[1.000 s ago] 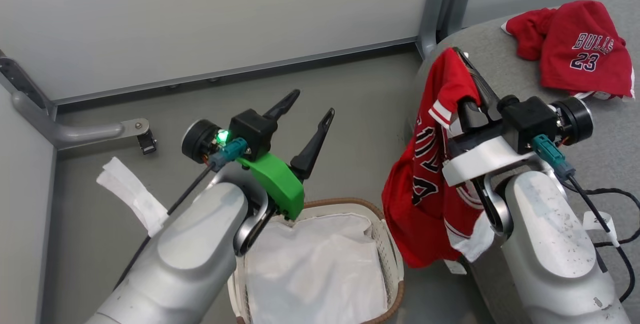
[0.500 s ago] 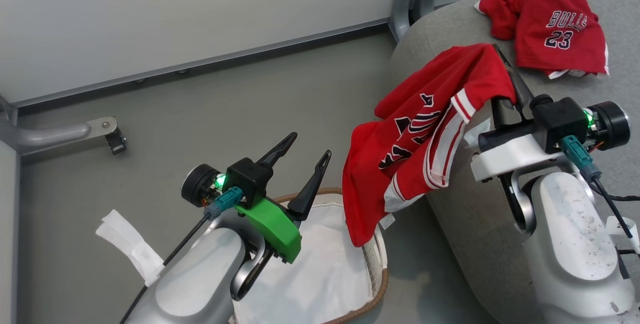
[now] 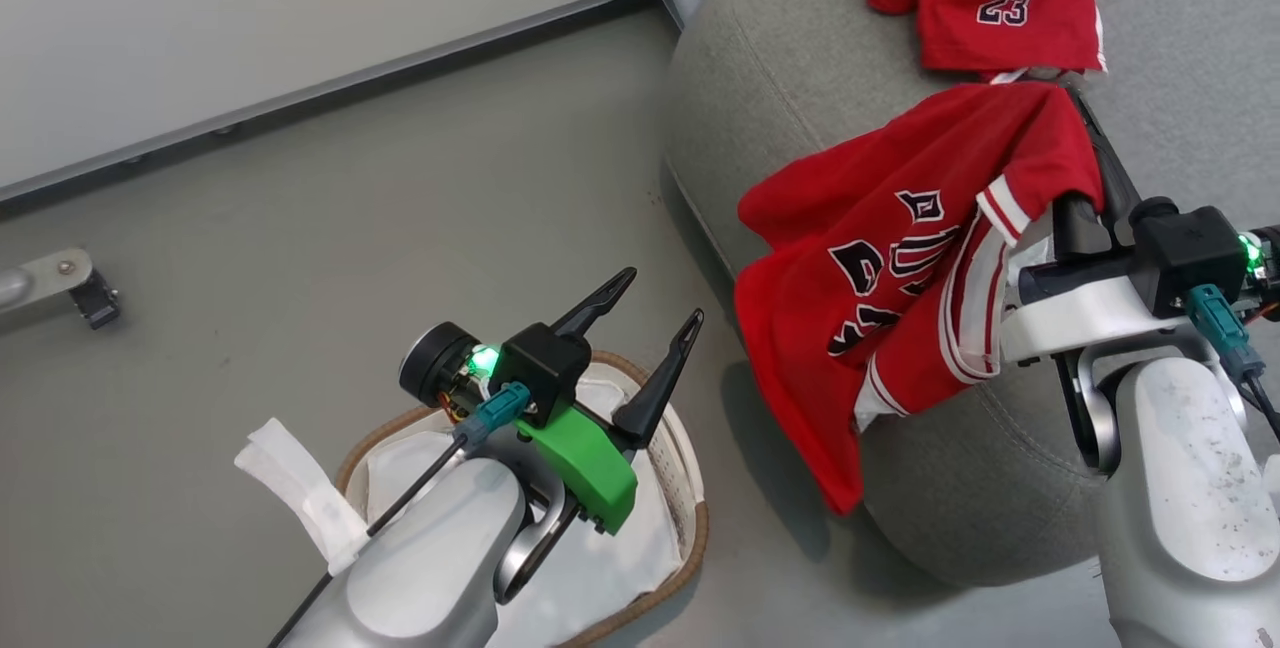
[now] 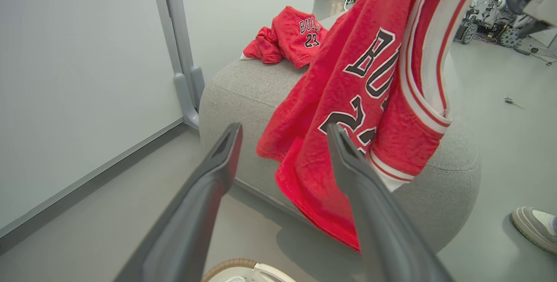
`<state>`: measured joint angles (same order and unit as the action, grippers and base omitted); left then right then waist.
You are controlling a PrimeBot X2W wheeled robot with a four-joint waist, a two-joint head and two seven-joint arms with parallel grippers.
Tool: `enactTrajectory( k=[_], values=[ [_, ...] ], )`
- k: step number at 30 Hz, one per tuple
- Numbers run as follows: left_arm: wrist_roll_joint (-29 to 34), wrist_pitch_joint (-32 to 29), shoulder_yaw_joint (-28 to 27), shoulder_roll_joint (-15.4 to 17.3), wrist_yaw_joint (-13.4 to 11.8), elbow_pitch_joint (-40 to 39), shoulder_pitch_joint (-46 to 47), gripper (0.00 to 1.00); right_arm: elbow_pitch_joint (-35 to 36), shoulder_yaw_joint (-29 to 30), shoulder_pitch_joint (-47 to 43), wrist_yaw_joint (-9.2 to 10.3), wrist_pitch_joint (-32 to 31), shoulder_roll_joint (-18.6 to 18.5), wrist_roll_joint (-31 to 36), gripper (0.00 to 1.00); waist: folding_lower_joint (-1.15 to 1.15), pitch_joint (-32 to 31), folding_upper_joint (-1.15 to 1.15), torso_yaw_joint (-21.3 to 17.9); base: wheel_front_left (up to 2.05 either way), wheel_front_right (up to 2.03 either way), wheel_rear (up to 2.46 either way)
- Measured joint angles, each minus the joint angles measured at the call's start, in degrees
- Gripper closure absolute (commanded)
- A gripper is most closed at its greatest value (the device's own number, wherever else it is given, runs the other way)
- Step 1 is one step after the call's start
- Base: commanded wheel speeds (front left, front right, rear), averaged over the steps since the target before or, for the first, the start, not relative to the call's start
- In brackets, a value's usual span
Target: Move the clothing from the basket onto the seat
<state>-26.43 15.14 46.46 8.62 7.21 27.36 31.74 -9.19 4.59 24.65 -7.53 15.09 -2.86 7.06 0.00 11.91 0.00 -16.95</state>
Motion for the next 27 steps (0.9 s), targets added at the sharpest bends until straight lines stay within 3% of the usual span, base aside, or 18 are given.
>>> enactTrajectory(
  k=[11, 14, 21, 27],
  values=[
    [0.91, 0.0, 2.45, -0.08, 0.13, -0.47, 2.81, 0.0, -1.53, 1.04, 1.65, 0.0, 0.0, -0.02, -1.96, 1.0, 0.0, 5.81, 0.0, -4.77, 0.0, 0.0, 0.0],
    [0.74, 0.0, 3.47, 0.14, 0.16, -0.79, 3.63, 0.0, -2.99, 0.59, 4.76, 0.0, 0.0, -1.72, -1.91, 1.0, 0.0, 7.31, 0.0, -5.14, 0.0, 0.0, 0.0],
    [-0.19, 0.0, 5.26, 0.04, 0.18, -1.01, 4.8, 0.0, -6.69, -0.45, 15.91, 0.0, 0.0, -9.84, -1.48, 1.0, 0.0, 9.08, 0.0, -3.09, 0.0, 0.0, 0.0],
    [0.63, 0.01, 6.98, -0.71, 0.18, -2.09, 5.88, 0.0, -12.4, 0.52, 27.61, -0.01, -0.16, -22.15, 0.07, 1.0, 0.0, 9.93, 0.0, 1.05, 0.0, 0.0, 0.0]
  ],
)
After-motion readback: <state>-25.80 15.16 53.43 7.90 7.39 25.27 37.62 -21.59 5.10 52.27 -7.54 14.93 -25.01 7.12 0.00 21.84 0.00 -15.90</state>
